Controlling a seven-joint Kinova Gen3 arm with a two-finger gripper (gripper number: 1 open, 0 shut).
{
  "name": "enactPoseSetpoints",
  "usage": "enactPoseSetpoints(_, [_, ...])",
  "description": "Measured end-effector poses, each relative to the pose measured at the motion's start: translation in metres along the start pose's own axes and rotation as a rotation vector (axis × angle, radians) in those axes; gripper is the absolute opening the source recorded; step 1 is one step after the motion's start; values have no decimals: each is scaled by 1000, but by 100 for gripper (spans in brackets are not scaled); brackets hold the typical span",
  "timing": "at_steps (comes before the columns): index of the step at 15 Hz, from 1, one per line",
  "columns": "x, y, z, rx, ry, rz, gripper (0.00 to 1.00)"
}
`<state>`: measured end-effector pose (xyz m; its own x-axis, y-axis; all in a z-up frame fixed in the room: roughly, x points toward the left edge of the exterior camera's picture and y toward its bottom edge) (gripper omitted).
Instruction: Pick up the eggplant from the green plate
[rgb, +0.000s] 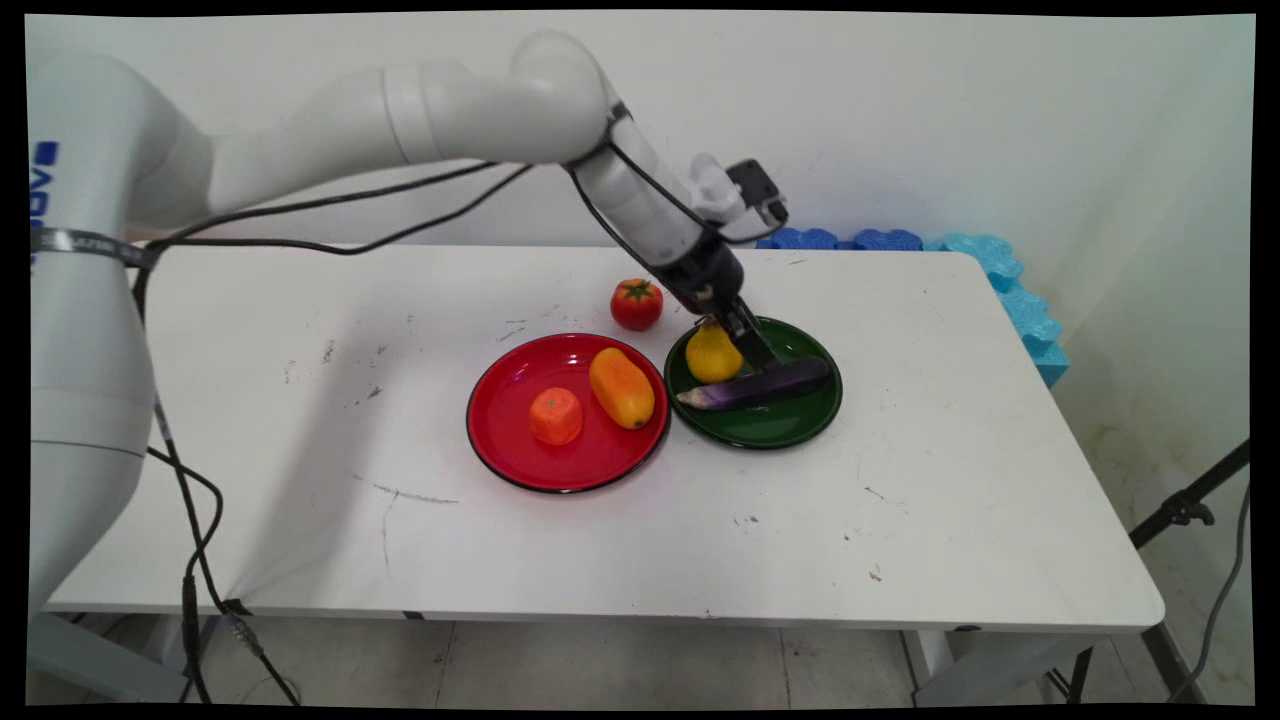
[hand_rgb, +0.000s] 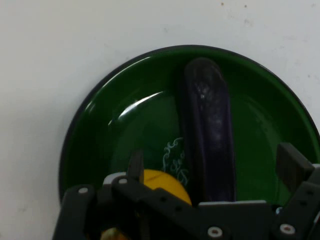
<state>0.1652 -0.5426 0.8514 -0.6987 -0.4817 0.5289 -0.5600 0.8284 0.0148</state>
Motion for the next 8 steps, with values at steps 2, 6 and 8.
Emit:
enactPoseSetpoints(2, [1,2,11,-1,-6,5,100])
enactPoseSetpoints(6, [5,4,34,7,-17,19,100])
enactPoseSetpoints(8, [6,5,43,13,-22,23,100])
